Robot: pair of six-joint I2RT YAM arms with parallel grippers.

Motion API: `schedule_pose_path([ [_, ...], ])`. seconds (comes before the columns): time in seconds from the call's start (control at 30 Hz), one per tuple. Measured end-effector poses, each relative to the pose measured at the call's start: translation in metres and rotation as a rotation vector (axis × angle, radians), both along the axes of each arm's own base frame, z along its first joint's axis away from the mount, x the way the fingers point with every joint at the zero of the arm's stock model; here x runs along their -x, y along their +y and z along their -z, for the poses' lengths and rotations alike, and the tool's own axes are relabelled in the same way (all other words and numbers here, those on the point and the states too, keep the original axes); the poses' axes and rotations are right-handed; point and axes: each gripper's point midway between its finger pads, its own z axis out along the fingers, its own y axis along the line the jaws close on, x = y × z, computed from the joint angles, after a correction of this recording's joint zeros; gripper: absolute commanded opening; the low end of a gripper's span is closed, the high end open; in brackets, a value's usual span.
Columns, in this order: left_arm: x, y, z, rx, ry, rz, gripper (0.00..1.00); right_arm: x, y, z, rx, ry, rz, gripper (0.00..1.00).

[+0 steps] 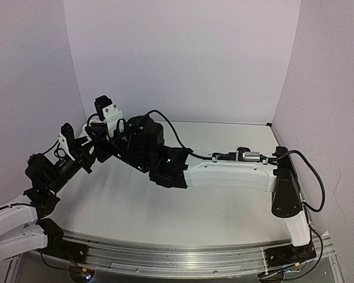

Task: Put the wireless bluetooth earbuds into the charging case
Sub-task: Insert the left earbud into the left side groove of the charging case.

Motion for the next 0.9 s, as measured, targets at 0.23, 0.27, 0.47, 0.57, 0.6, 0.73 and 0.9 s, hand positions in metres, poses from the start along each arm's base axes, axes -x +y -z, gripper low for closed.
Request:
schedule_pose_path([
  [0.23,0.001,-0.001,0.0,-0.002,-0.001,0.007,0.0,-0.002,-0.001,0.002,0.009,0.0,0.015,0.0],
  [0.27,0.001,-0.001,0.0,-0.003,-0.001,0.007,0.0,-0.002,-0.001,0.003,0.01,0.0,0.016,0.0],
  [0.47,0.001,-0.003,0.004,-0.012,0.013,0.018,0.0,-0.003,-0.001,0.01,0.025,-0.002,0.017,0.0],
  [0.57,0.002,-0.004,0.004,-0.002,0.022,0.027,0.0,-0.002,0.0,0.012,0.035,-0.018,0.015,0.0],
  [0.6,0.002,-0.004,0.004,0.003,0.026,0.03,0.0,-0.002,0.0,0.012,0.036,-0.023,0.013,0.0],
  [0.73,0.002,-0.004,0.005,0.02,0.045,0.039,0.0,-0.001,0.0,0.017,0.044,-0.041,0.011,0.0],
  [0.9,0.002,-0.006,0.012,0.014,0.079,0.054,0.0,-0.002,-0.002,0.022,0.059,-0.056,0.024,0.09],
])
